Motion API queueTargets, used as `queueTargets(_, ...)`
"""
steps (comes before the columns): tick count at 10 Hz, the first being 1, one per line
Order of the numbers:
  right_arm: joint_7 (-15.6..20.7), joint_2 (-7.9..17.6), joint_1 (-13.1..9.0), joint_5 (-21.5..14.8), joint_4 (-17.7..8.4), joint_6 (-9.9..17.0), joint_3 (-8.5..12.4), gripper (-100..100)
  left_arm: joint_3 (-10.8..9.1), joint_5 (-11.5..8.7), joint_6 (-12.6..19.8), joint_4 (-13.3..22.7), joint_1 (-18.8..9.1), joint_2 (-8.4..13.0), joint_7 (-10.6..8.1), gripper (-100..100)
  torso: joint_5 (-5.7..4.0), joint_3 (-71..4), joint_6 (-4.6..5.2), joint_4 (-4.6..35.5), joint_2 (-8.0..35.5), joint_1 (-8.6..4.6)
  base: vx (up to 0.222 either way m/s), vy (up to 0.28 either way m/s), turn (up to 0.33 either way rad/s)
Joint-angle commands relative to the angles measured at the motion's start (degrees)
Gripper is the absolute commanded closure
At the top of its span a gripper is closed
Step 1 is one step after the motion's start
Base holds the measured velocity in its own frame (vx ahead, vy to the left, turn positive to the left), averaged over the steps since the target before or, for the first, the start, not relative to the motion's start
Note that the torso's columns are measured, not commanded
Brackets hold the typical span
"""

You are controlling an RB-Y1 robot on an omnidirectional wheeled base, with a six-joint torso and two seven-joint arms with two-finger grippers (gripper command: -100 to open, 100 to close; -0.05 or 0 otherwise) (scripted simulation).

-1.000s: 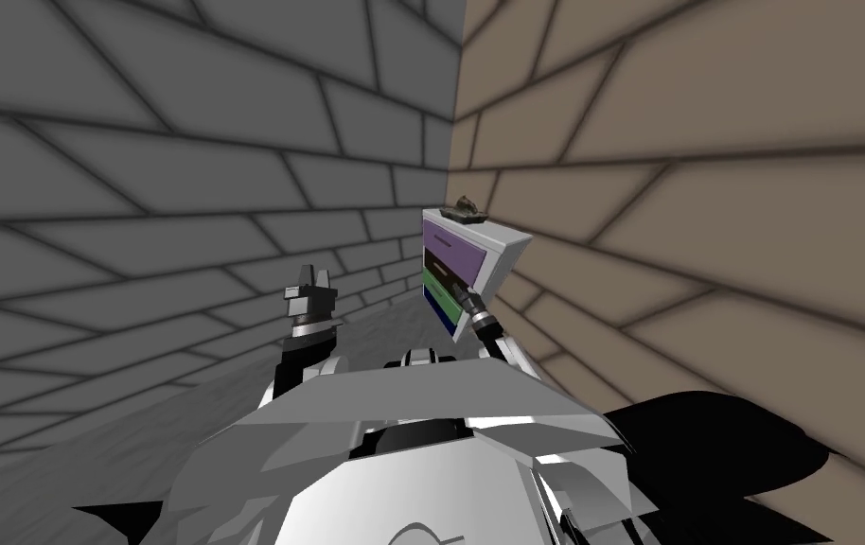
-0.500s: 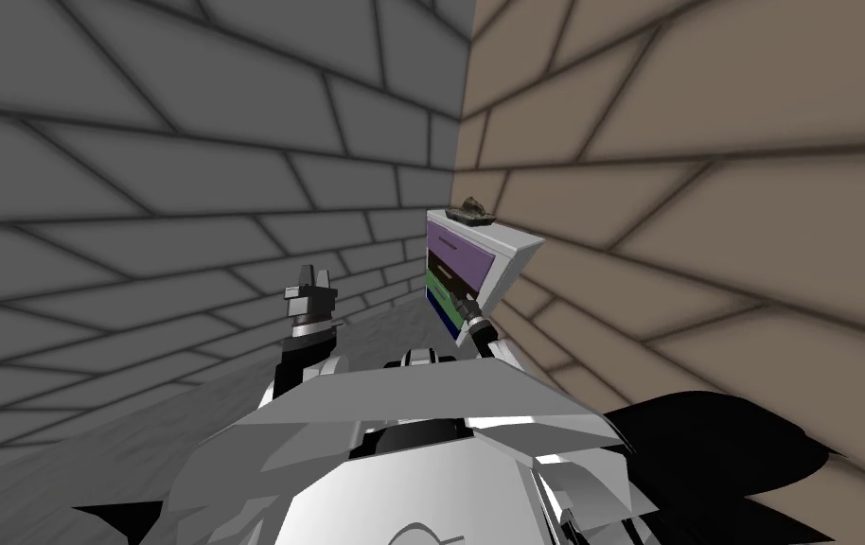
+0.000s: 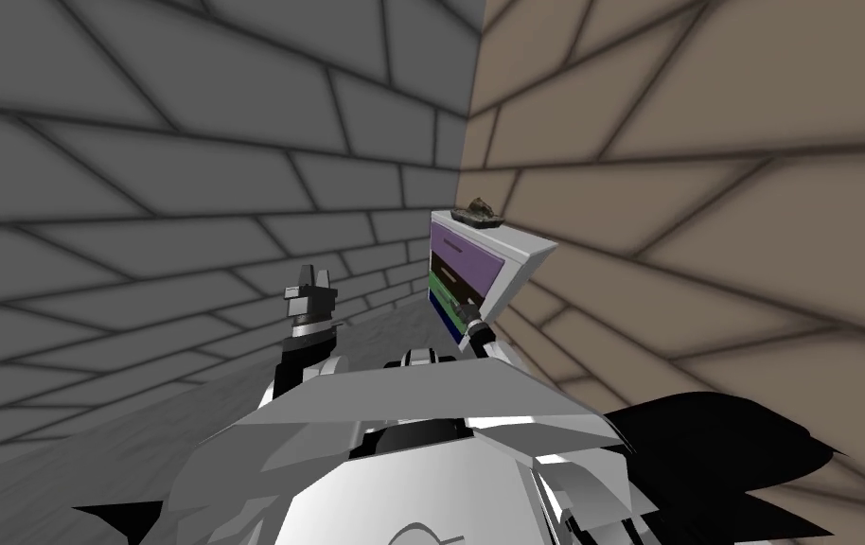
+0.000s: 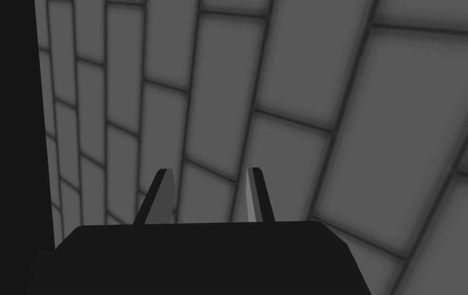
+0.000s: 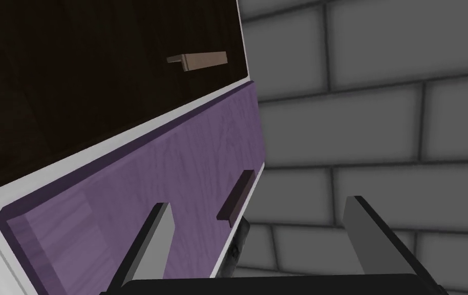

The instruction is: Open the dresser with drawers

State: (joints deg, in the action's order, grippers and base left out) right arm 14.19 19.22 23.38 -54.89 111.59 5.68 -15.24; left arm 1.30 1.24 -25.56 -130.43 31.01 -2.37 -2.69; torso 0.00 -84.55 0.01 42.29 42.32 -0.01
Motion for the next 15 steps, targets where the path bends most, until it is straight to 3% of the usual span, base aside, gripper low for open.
queueTargets(1,0.52,0.90,-0.56,-4.57,-2.15,3.09,-1.45,-100,0.00,0.00,0.00,0.00,0.00,0.00,0.00,0,0.00,-0.01,-0.01,-0.01,-0.04,0.04,0.066,0.017,0.030)
queueTargets(4,1.47,2.46,-1.56,-9.96,-6.33,7.91,-3.80,-100,0.00,0.00,0.00,0.00,0.00,0.00,0.00,0,0.00,0.00,0.00,0.00,0.00,0.00,0.067,0.024,0.049)
queueTargets(6,1.47,2.46,-1.56,-11.58,-6.33,7.97,-3.80,-100,0.00,0.00,0.00,0.00,0.00,0.00,0.00,0,-0.01,-0.02,0.00,-0.01,-0.03,-0.02,0.047,0.009,0.015)
queueTargets(7,1.93,3.32,-2.08,-13.78,-8.52,10.42,-4.97,-100,0.00,0.00,0.00,0.00,0.00,0.00,0.00,0,-0.01,0.05,0.00,0.02,0.08,-0.03,0.047,0.018,0.060)
queueTargets(8,1.93,3.32,-2.08,-15.05,-8.52,10.42,-4.97,-100,0.00,0.00,0.00,0.00,0.00,0.00,0.00,0,0.00,0.02,-0.02,0.01,-0.01,0.02,0.053,0.018,0.035)
queueTargets(11,2.83,5.19,-3.14,-20.67,-13.03,14.86,-7.27,-100,0.00,0.00,0.00,0.00,0.00,0.00,0.00,0,0.00,-0.04,0.00,-0.02,-0.07,-0.02,0.066,0.015,0.047)
queueTargets(12,2.83,5.19,-3.14,-21.86,-13.03,15.26,-7.27,-100,0.00,0.00,0.00,0.00,0.00,0.00,0.00,0,-0.01,-0.03,-0.01,-0.02,-0.06,-0.02,0.068,0.013,0.037)
queueTargets(13,3.27,6.17,-3.68,-23.88,-15.31,17.61,-8.39,-100,0.00,0.00,0.00,0.00,0.00,0.00,0.00,0,0.00,-0.02,0.00,-0.01,-0.04,0.00,0.078,0.012,0.063)
queueTargets(14,3.27,6.17,-3.68,-25.18,-15.31,17.64,-8.39,-100,0.00,0.00,0.00,0.00,0.00,0.00,0.00,0,0.00,-0.02,-0.01,-0.01,-0.06,0.00,0.063,0.016,0.027)
queueTargets(15,3.69,7.18,-4.22,-26.83,-17.58,19.97,-9.49,-100,0.00,0.00,0.00,0.00,0.00,0.00,0.00,0,0.01,0.00,0.00,0.00,0.00,0.03,0.070,0.026,0.046)
